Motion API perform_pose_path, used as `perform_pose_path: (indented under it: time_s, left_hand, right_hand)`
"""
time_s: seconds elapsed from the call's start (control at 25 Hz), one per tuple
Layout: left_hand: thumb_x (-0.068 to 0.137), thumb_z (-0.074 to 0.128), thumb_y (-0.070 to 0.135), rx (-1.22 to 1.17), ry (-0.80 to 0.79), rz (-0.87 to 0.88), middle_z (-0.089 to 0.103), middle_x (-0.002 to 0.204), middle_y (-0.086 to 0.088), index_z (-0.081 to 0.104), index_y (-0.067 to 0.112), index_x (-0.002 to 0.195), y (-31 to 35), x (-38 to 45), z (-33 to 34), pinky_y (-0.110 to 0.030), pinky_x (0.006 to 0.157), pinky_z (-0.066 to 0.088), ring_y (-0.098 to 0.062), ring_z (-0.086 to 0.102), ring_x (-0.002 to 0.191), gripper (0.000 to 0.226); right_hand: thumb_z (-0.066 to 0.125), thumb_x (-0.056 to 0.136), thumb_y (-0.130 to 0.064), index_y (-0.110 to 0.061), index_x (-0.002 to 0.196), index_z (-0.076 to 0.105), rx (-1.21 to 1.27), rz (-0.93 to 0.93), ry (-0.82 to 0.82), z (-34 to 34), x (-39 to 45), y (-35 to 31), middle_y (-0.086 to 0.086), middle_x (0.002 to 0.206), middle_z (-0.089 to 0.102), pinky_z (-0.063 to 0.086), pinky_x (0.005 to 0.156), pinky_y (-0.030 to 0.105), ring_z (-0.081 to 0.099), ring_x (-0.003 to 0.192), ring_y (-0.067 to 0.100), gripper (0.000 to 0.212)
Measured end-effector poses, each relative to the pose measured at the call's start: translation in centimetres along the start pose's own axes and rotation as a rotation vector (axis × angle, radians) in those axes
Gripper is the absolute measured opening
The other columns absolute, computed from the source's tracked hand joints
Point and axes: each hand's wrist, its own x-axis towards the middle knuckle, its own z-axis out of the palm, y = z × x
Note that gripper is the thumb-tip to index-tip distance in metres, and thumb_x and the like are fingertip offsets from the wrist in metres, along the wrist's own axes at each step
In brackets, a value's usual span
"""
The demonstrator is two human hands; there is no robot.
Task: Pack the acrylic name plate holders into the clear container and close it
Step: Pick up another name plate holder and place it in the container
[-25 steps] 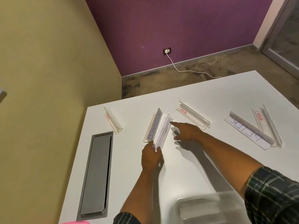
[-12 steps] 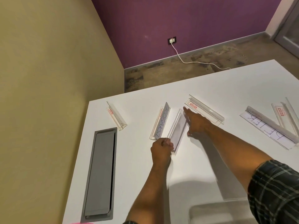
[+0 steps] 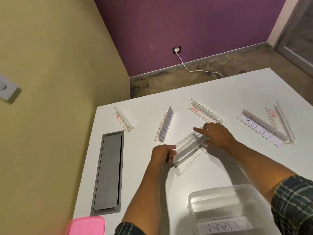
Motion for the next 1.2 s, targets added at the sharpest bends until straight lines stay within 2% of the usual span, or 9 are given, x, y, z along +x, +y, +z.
perform_pose_path:
  time_s: [0.16, 0.32, 0.44, 0.52, 0.64, 0.72, 0.92, 1.12, 1.2]
  left_hand:
    - [0.092, 0.039, -0.007, 0.064, -0.129, -0.058, 0.061, 0.057, -0.004, 0.071, -0.004, 0.100, 0.6, -4.0, 0.1, -0.022, 0.044, 0.045, -0.015, 0.048, 0.047, 0.033]
    - [0.090, 0.054, 0.002, 0.281, -0.098, -0.050, 0.071, 0.067, -0.002, 0.075, 0.010, 0.092, 0.9, -7.2, 0.8, -0.024, 0.061, 0.051, -0.013, 0.063, 0.060, 0.023]
    - [0.091, 0.057, 0.004, 0.474, -0.094, 0.032, 0.071, 0.075, -0.002, 0.078, 0.009, 0.096, 0.6, -9.1, 1.6, -0.024, 0.066, 0.053, -0.012, 0.062, 0.064, 0.022]
    - [0.094, 0.062, 0.019, 0.663, -0.161, 0.093, 0.068, 0.081, -0.003, 0.078, 0.004, 0.103, 0.2, -10.2, 2.3, -0.029, 0.074, 0.051, -0.016, 0.058, 0.070, 0.024]
    - [0.098, 0.051, 0.056, 0.946, -0.302, 0.135, 0.067, 0.088, -0.006, 0.077, 0.007, 0.107, -0.3, -12.0, 3.9, -0.032, 0.076, 0.045, -0.021, 0.057, 0.075, 0.056]
    - [0.090, 0.056, 0.067, 1.037, -0.348, 0.131, 0.070, 0.093, -0.005, 0.078, 0.011, 0.106, -1.0, -13.0, 4.7, -0.034, 0.079, 0.048, -0.018, 0.059, 0.078, 0.062]
    - [0.083, 0.079, 0.027, 1.230, -0.477, 0.195, 0.068, 0.064, 0.015, 0.080, 0.011, 0.100, -3.5, -13.5, 5.6, -0.017, 0.055, 0.041, 0.001, 0.057, 0.058, 0.023]
    - [0.074, 0.087, 0.034, 1.416, -0.550, 0.102, 0.063, 0.080, 0.000, 0.077, 0.010, 0.108, -5.7, -13.3, 6.4, -0.026, 0.064, 0.042, -0.014, 0.052, 0.070, 0.042]
    - [0.074, 0.088, 0.035, 1.454, -0.562, 0.063, 0.063, 0.084, 0.000, 0.075, 0.010, 0.110, -6.6, -13.1, 6.5, -0.027, 0.071, 0.047, -0.016, 0.054, 0.076, 0.046]
  right_hand:
    - [0.084, 0.071, -0.045, -0.028, 0.134, 0.063, 0.050, -0.137, 0.046, -3.7, -5.2, 0.8, 0.009, 0.136, 0.060, 0.048, 0.092, 0.041, 0.065, 0.111, 0.029, 0.068]
    - [0.082, 0.073, -0.053, -0.018, 0.128, 0.068, 0.094, -0.291, 0.050, -6.1, -9.3, 1.3, 0.006, 0.123, 0.066, 0.050, 0.084, 0.037, 0.066, 0.105, 0.026, 0.066]
    - [0.081, 0.073, -0.056, -0.013, 0.123, 0.070, 0.114, -0.346, 0.054, -6.7, -12.4, 1.3, 0.007, 0.112, 0.067, 0.050, 0.079, 0.036, 0.066, 0.096, 0.027, 0.067]
    - [0.078, 0.074, -0.060, -0.013, 0.123, 0.070, 0.148, -0.360, 0.038, -6.9, -14.4, 1.5, 0.006, 0.108, 0.066, 0.049, 0.079, 0.036, 0.065, 0.093, 0.026, 0.068]
    - [0.069, 0.072, -0.072, -0.022, 0.127, 0.067, 0.215, -0.316, -0.055, -7.1, -16.8, 1.8, -0.002, 0.113, 0.063, 0.050, 0.085, 0.038, 0.061, 0.098, 0.020, 0.074]
    - [0.067, 0.071, -0.075, -0.029, 0.127, 0.065, 0.231, -0.314, -0.125, -7.1, -18.2, 1.8, -0.007, 0.114, 0.060, 0.050, 0.085, 0.037, 0.058, 0.098, 0.016, 0.073]
    - [0.071, 0.070, -0.073, -0.033, 0.124, 0.066, 0.282, -0.322, -0.138, -5.8, -21.2, 1.7, -0.010, 0.105, 0.058, 0.046, 0.081, 0.031, 0.057, 0.092, 0.013, 0.067]
    - [0.064, 0.072, -0.076, -0.029, 0.121, 0.067, 0.254, -0.401, -0.091, -3.0, -24.0, 0.3, -0.008, 0.094, 0.061, 0.036, 0.076, 0.026, 0.057, 0.085, 0.012, 0.068]
    - [0.060, 0.073, -0.078, -0.027, 0.120, 0.067, 0.209, -0.422, -0.127, -2.2, -24.7, -0.5, -0.007, 0.095, 0.063, 0.041, 0.077, 0.029, 0.059, 0.087, 0.015, 0.069]
